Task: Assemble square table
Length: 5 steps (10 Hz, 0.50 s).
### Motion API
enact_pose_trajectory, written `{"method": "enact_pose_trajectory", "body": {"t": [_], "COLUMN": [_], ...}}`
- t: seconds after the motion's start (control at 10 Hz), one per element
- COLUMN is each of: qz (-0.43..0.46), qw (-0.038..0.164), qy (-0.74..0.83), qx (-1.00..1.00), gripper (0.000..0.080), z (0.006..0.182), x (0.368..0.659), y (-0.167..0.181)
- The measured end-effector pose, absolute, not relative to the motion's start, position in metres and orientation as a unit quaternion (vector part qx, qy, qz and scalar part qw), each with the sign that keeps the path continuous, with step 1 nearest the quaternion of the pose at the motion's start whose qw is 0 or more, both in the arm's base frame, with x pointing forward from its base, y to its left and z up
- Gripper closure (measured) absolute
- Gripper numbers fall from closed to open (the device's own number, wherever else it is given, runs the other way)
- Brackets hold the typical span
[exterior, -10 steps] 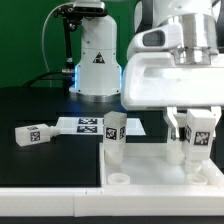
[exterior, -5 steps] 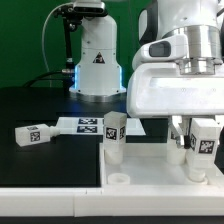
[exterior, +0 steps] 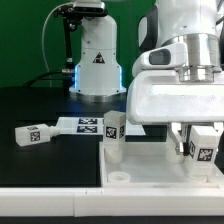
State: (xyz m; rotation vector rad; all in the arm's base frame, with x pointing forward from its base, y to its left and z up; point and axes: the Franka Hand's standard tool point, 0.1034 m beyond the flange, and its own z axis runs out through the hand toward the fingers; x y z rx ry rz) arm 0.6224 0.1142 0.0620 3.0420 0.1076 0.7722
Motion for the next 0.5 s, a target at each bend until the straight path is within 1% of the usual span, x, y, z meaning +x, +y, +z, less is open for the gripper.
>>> {"method": "enact_pose_trajectory", "body": {"t": [0.2,0.4,0.5], "qz": [0.246,0.245,0.216], "qw": [0.001,0.001,-0.001], "qy": [0.035,0.035,0.031], "qx": [0.969,0.969,0.976], "gripper": [0.0517,0.0202,0.0202], "z": [0.0621,0.0634,0.0684], "x": [0.6225,0.6232,0.6234], "y": [0.1142,0.1139,0.1135]}}
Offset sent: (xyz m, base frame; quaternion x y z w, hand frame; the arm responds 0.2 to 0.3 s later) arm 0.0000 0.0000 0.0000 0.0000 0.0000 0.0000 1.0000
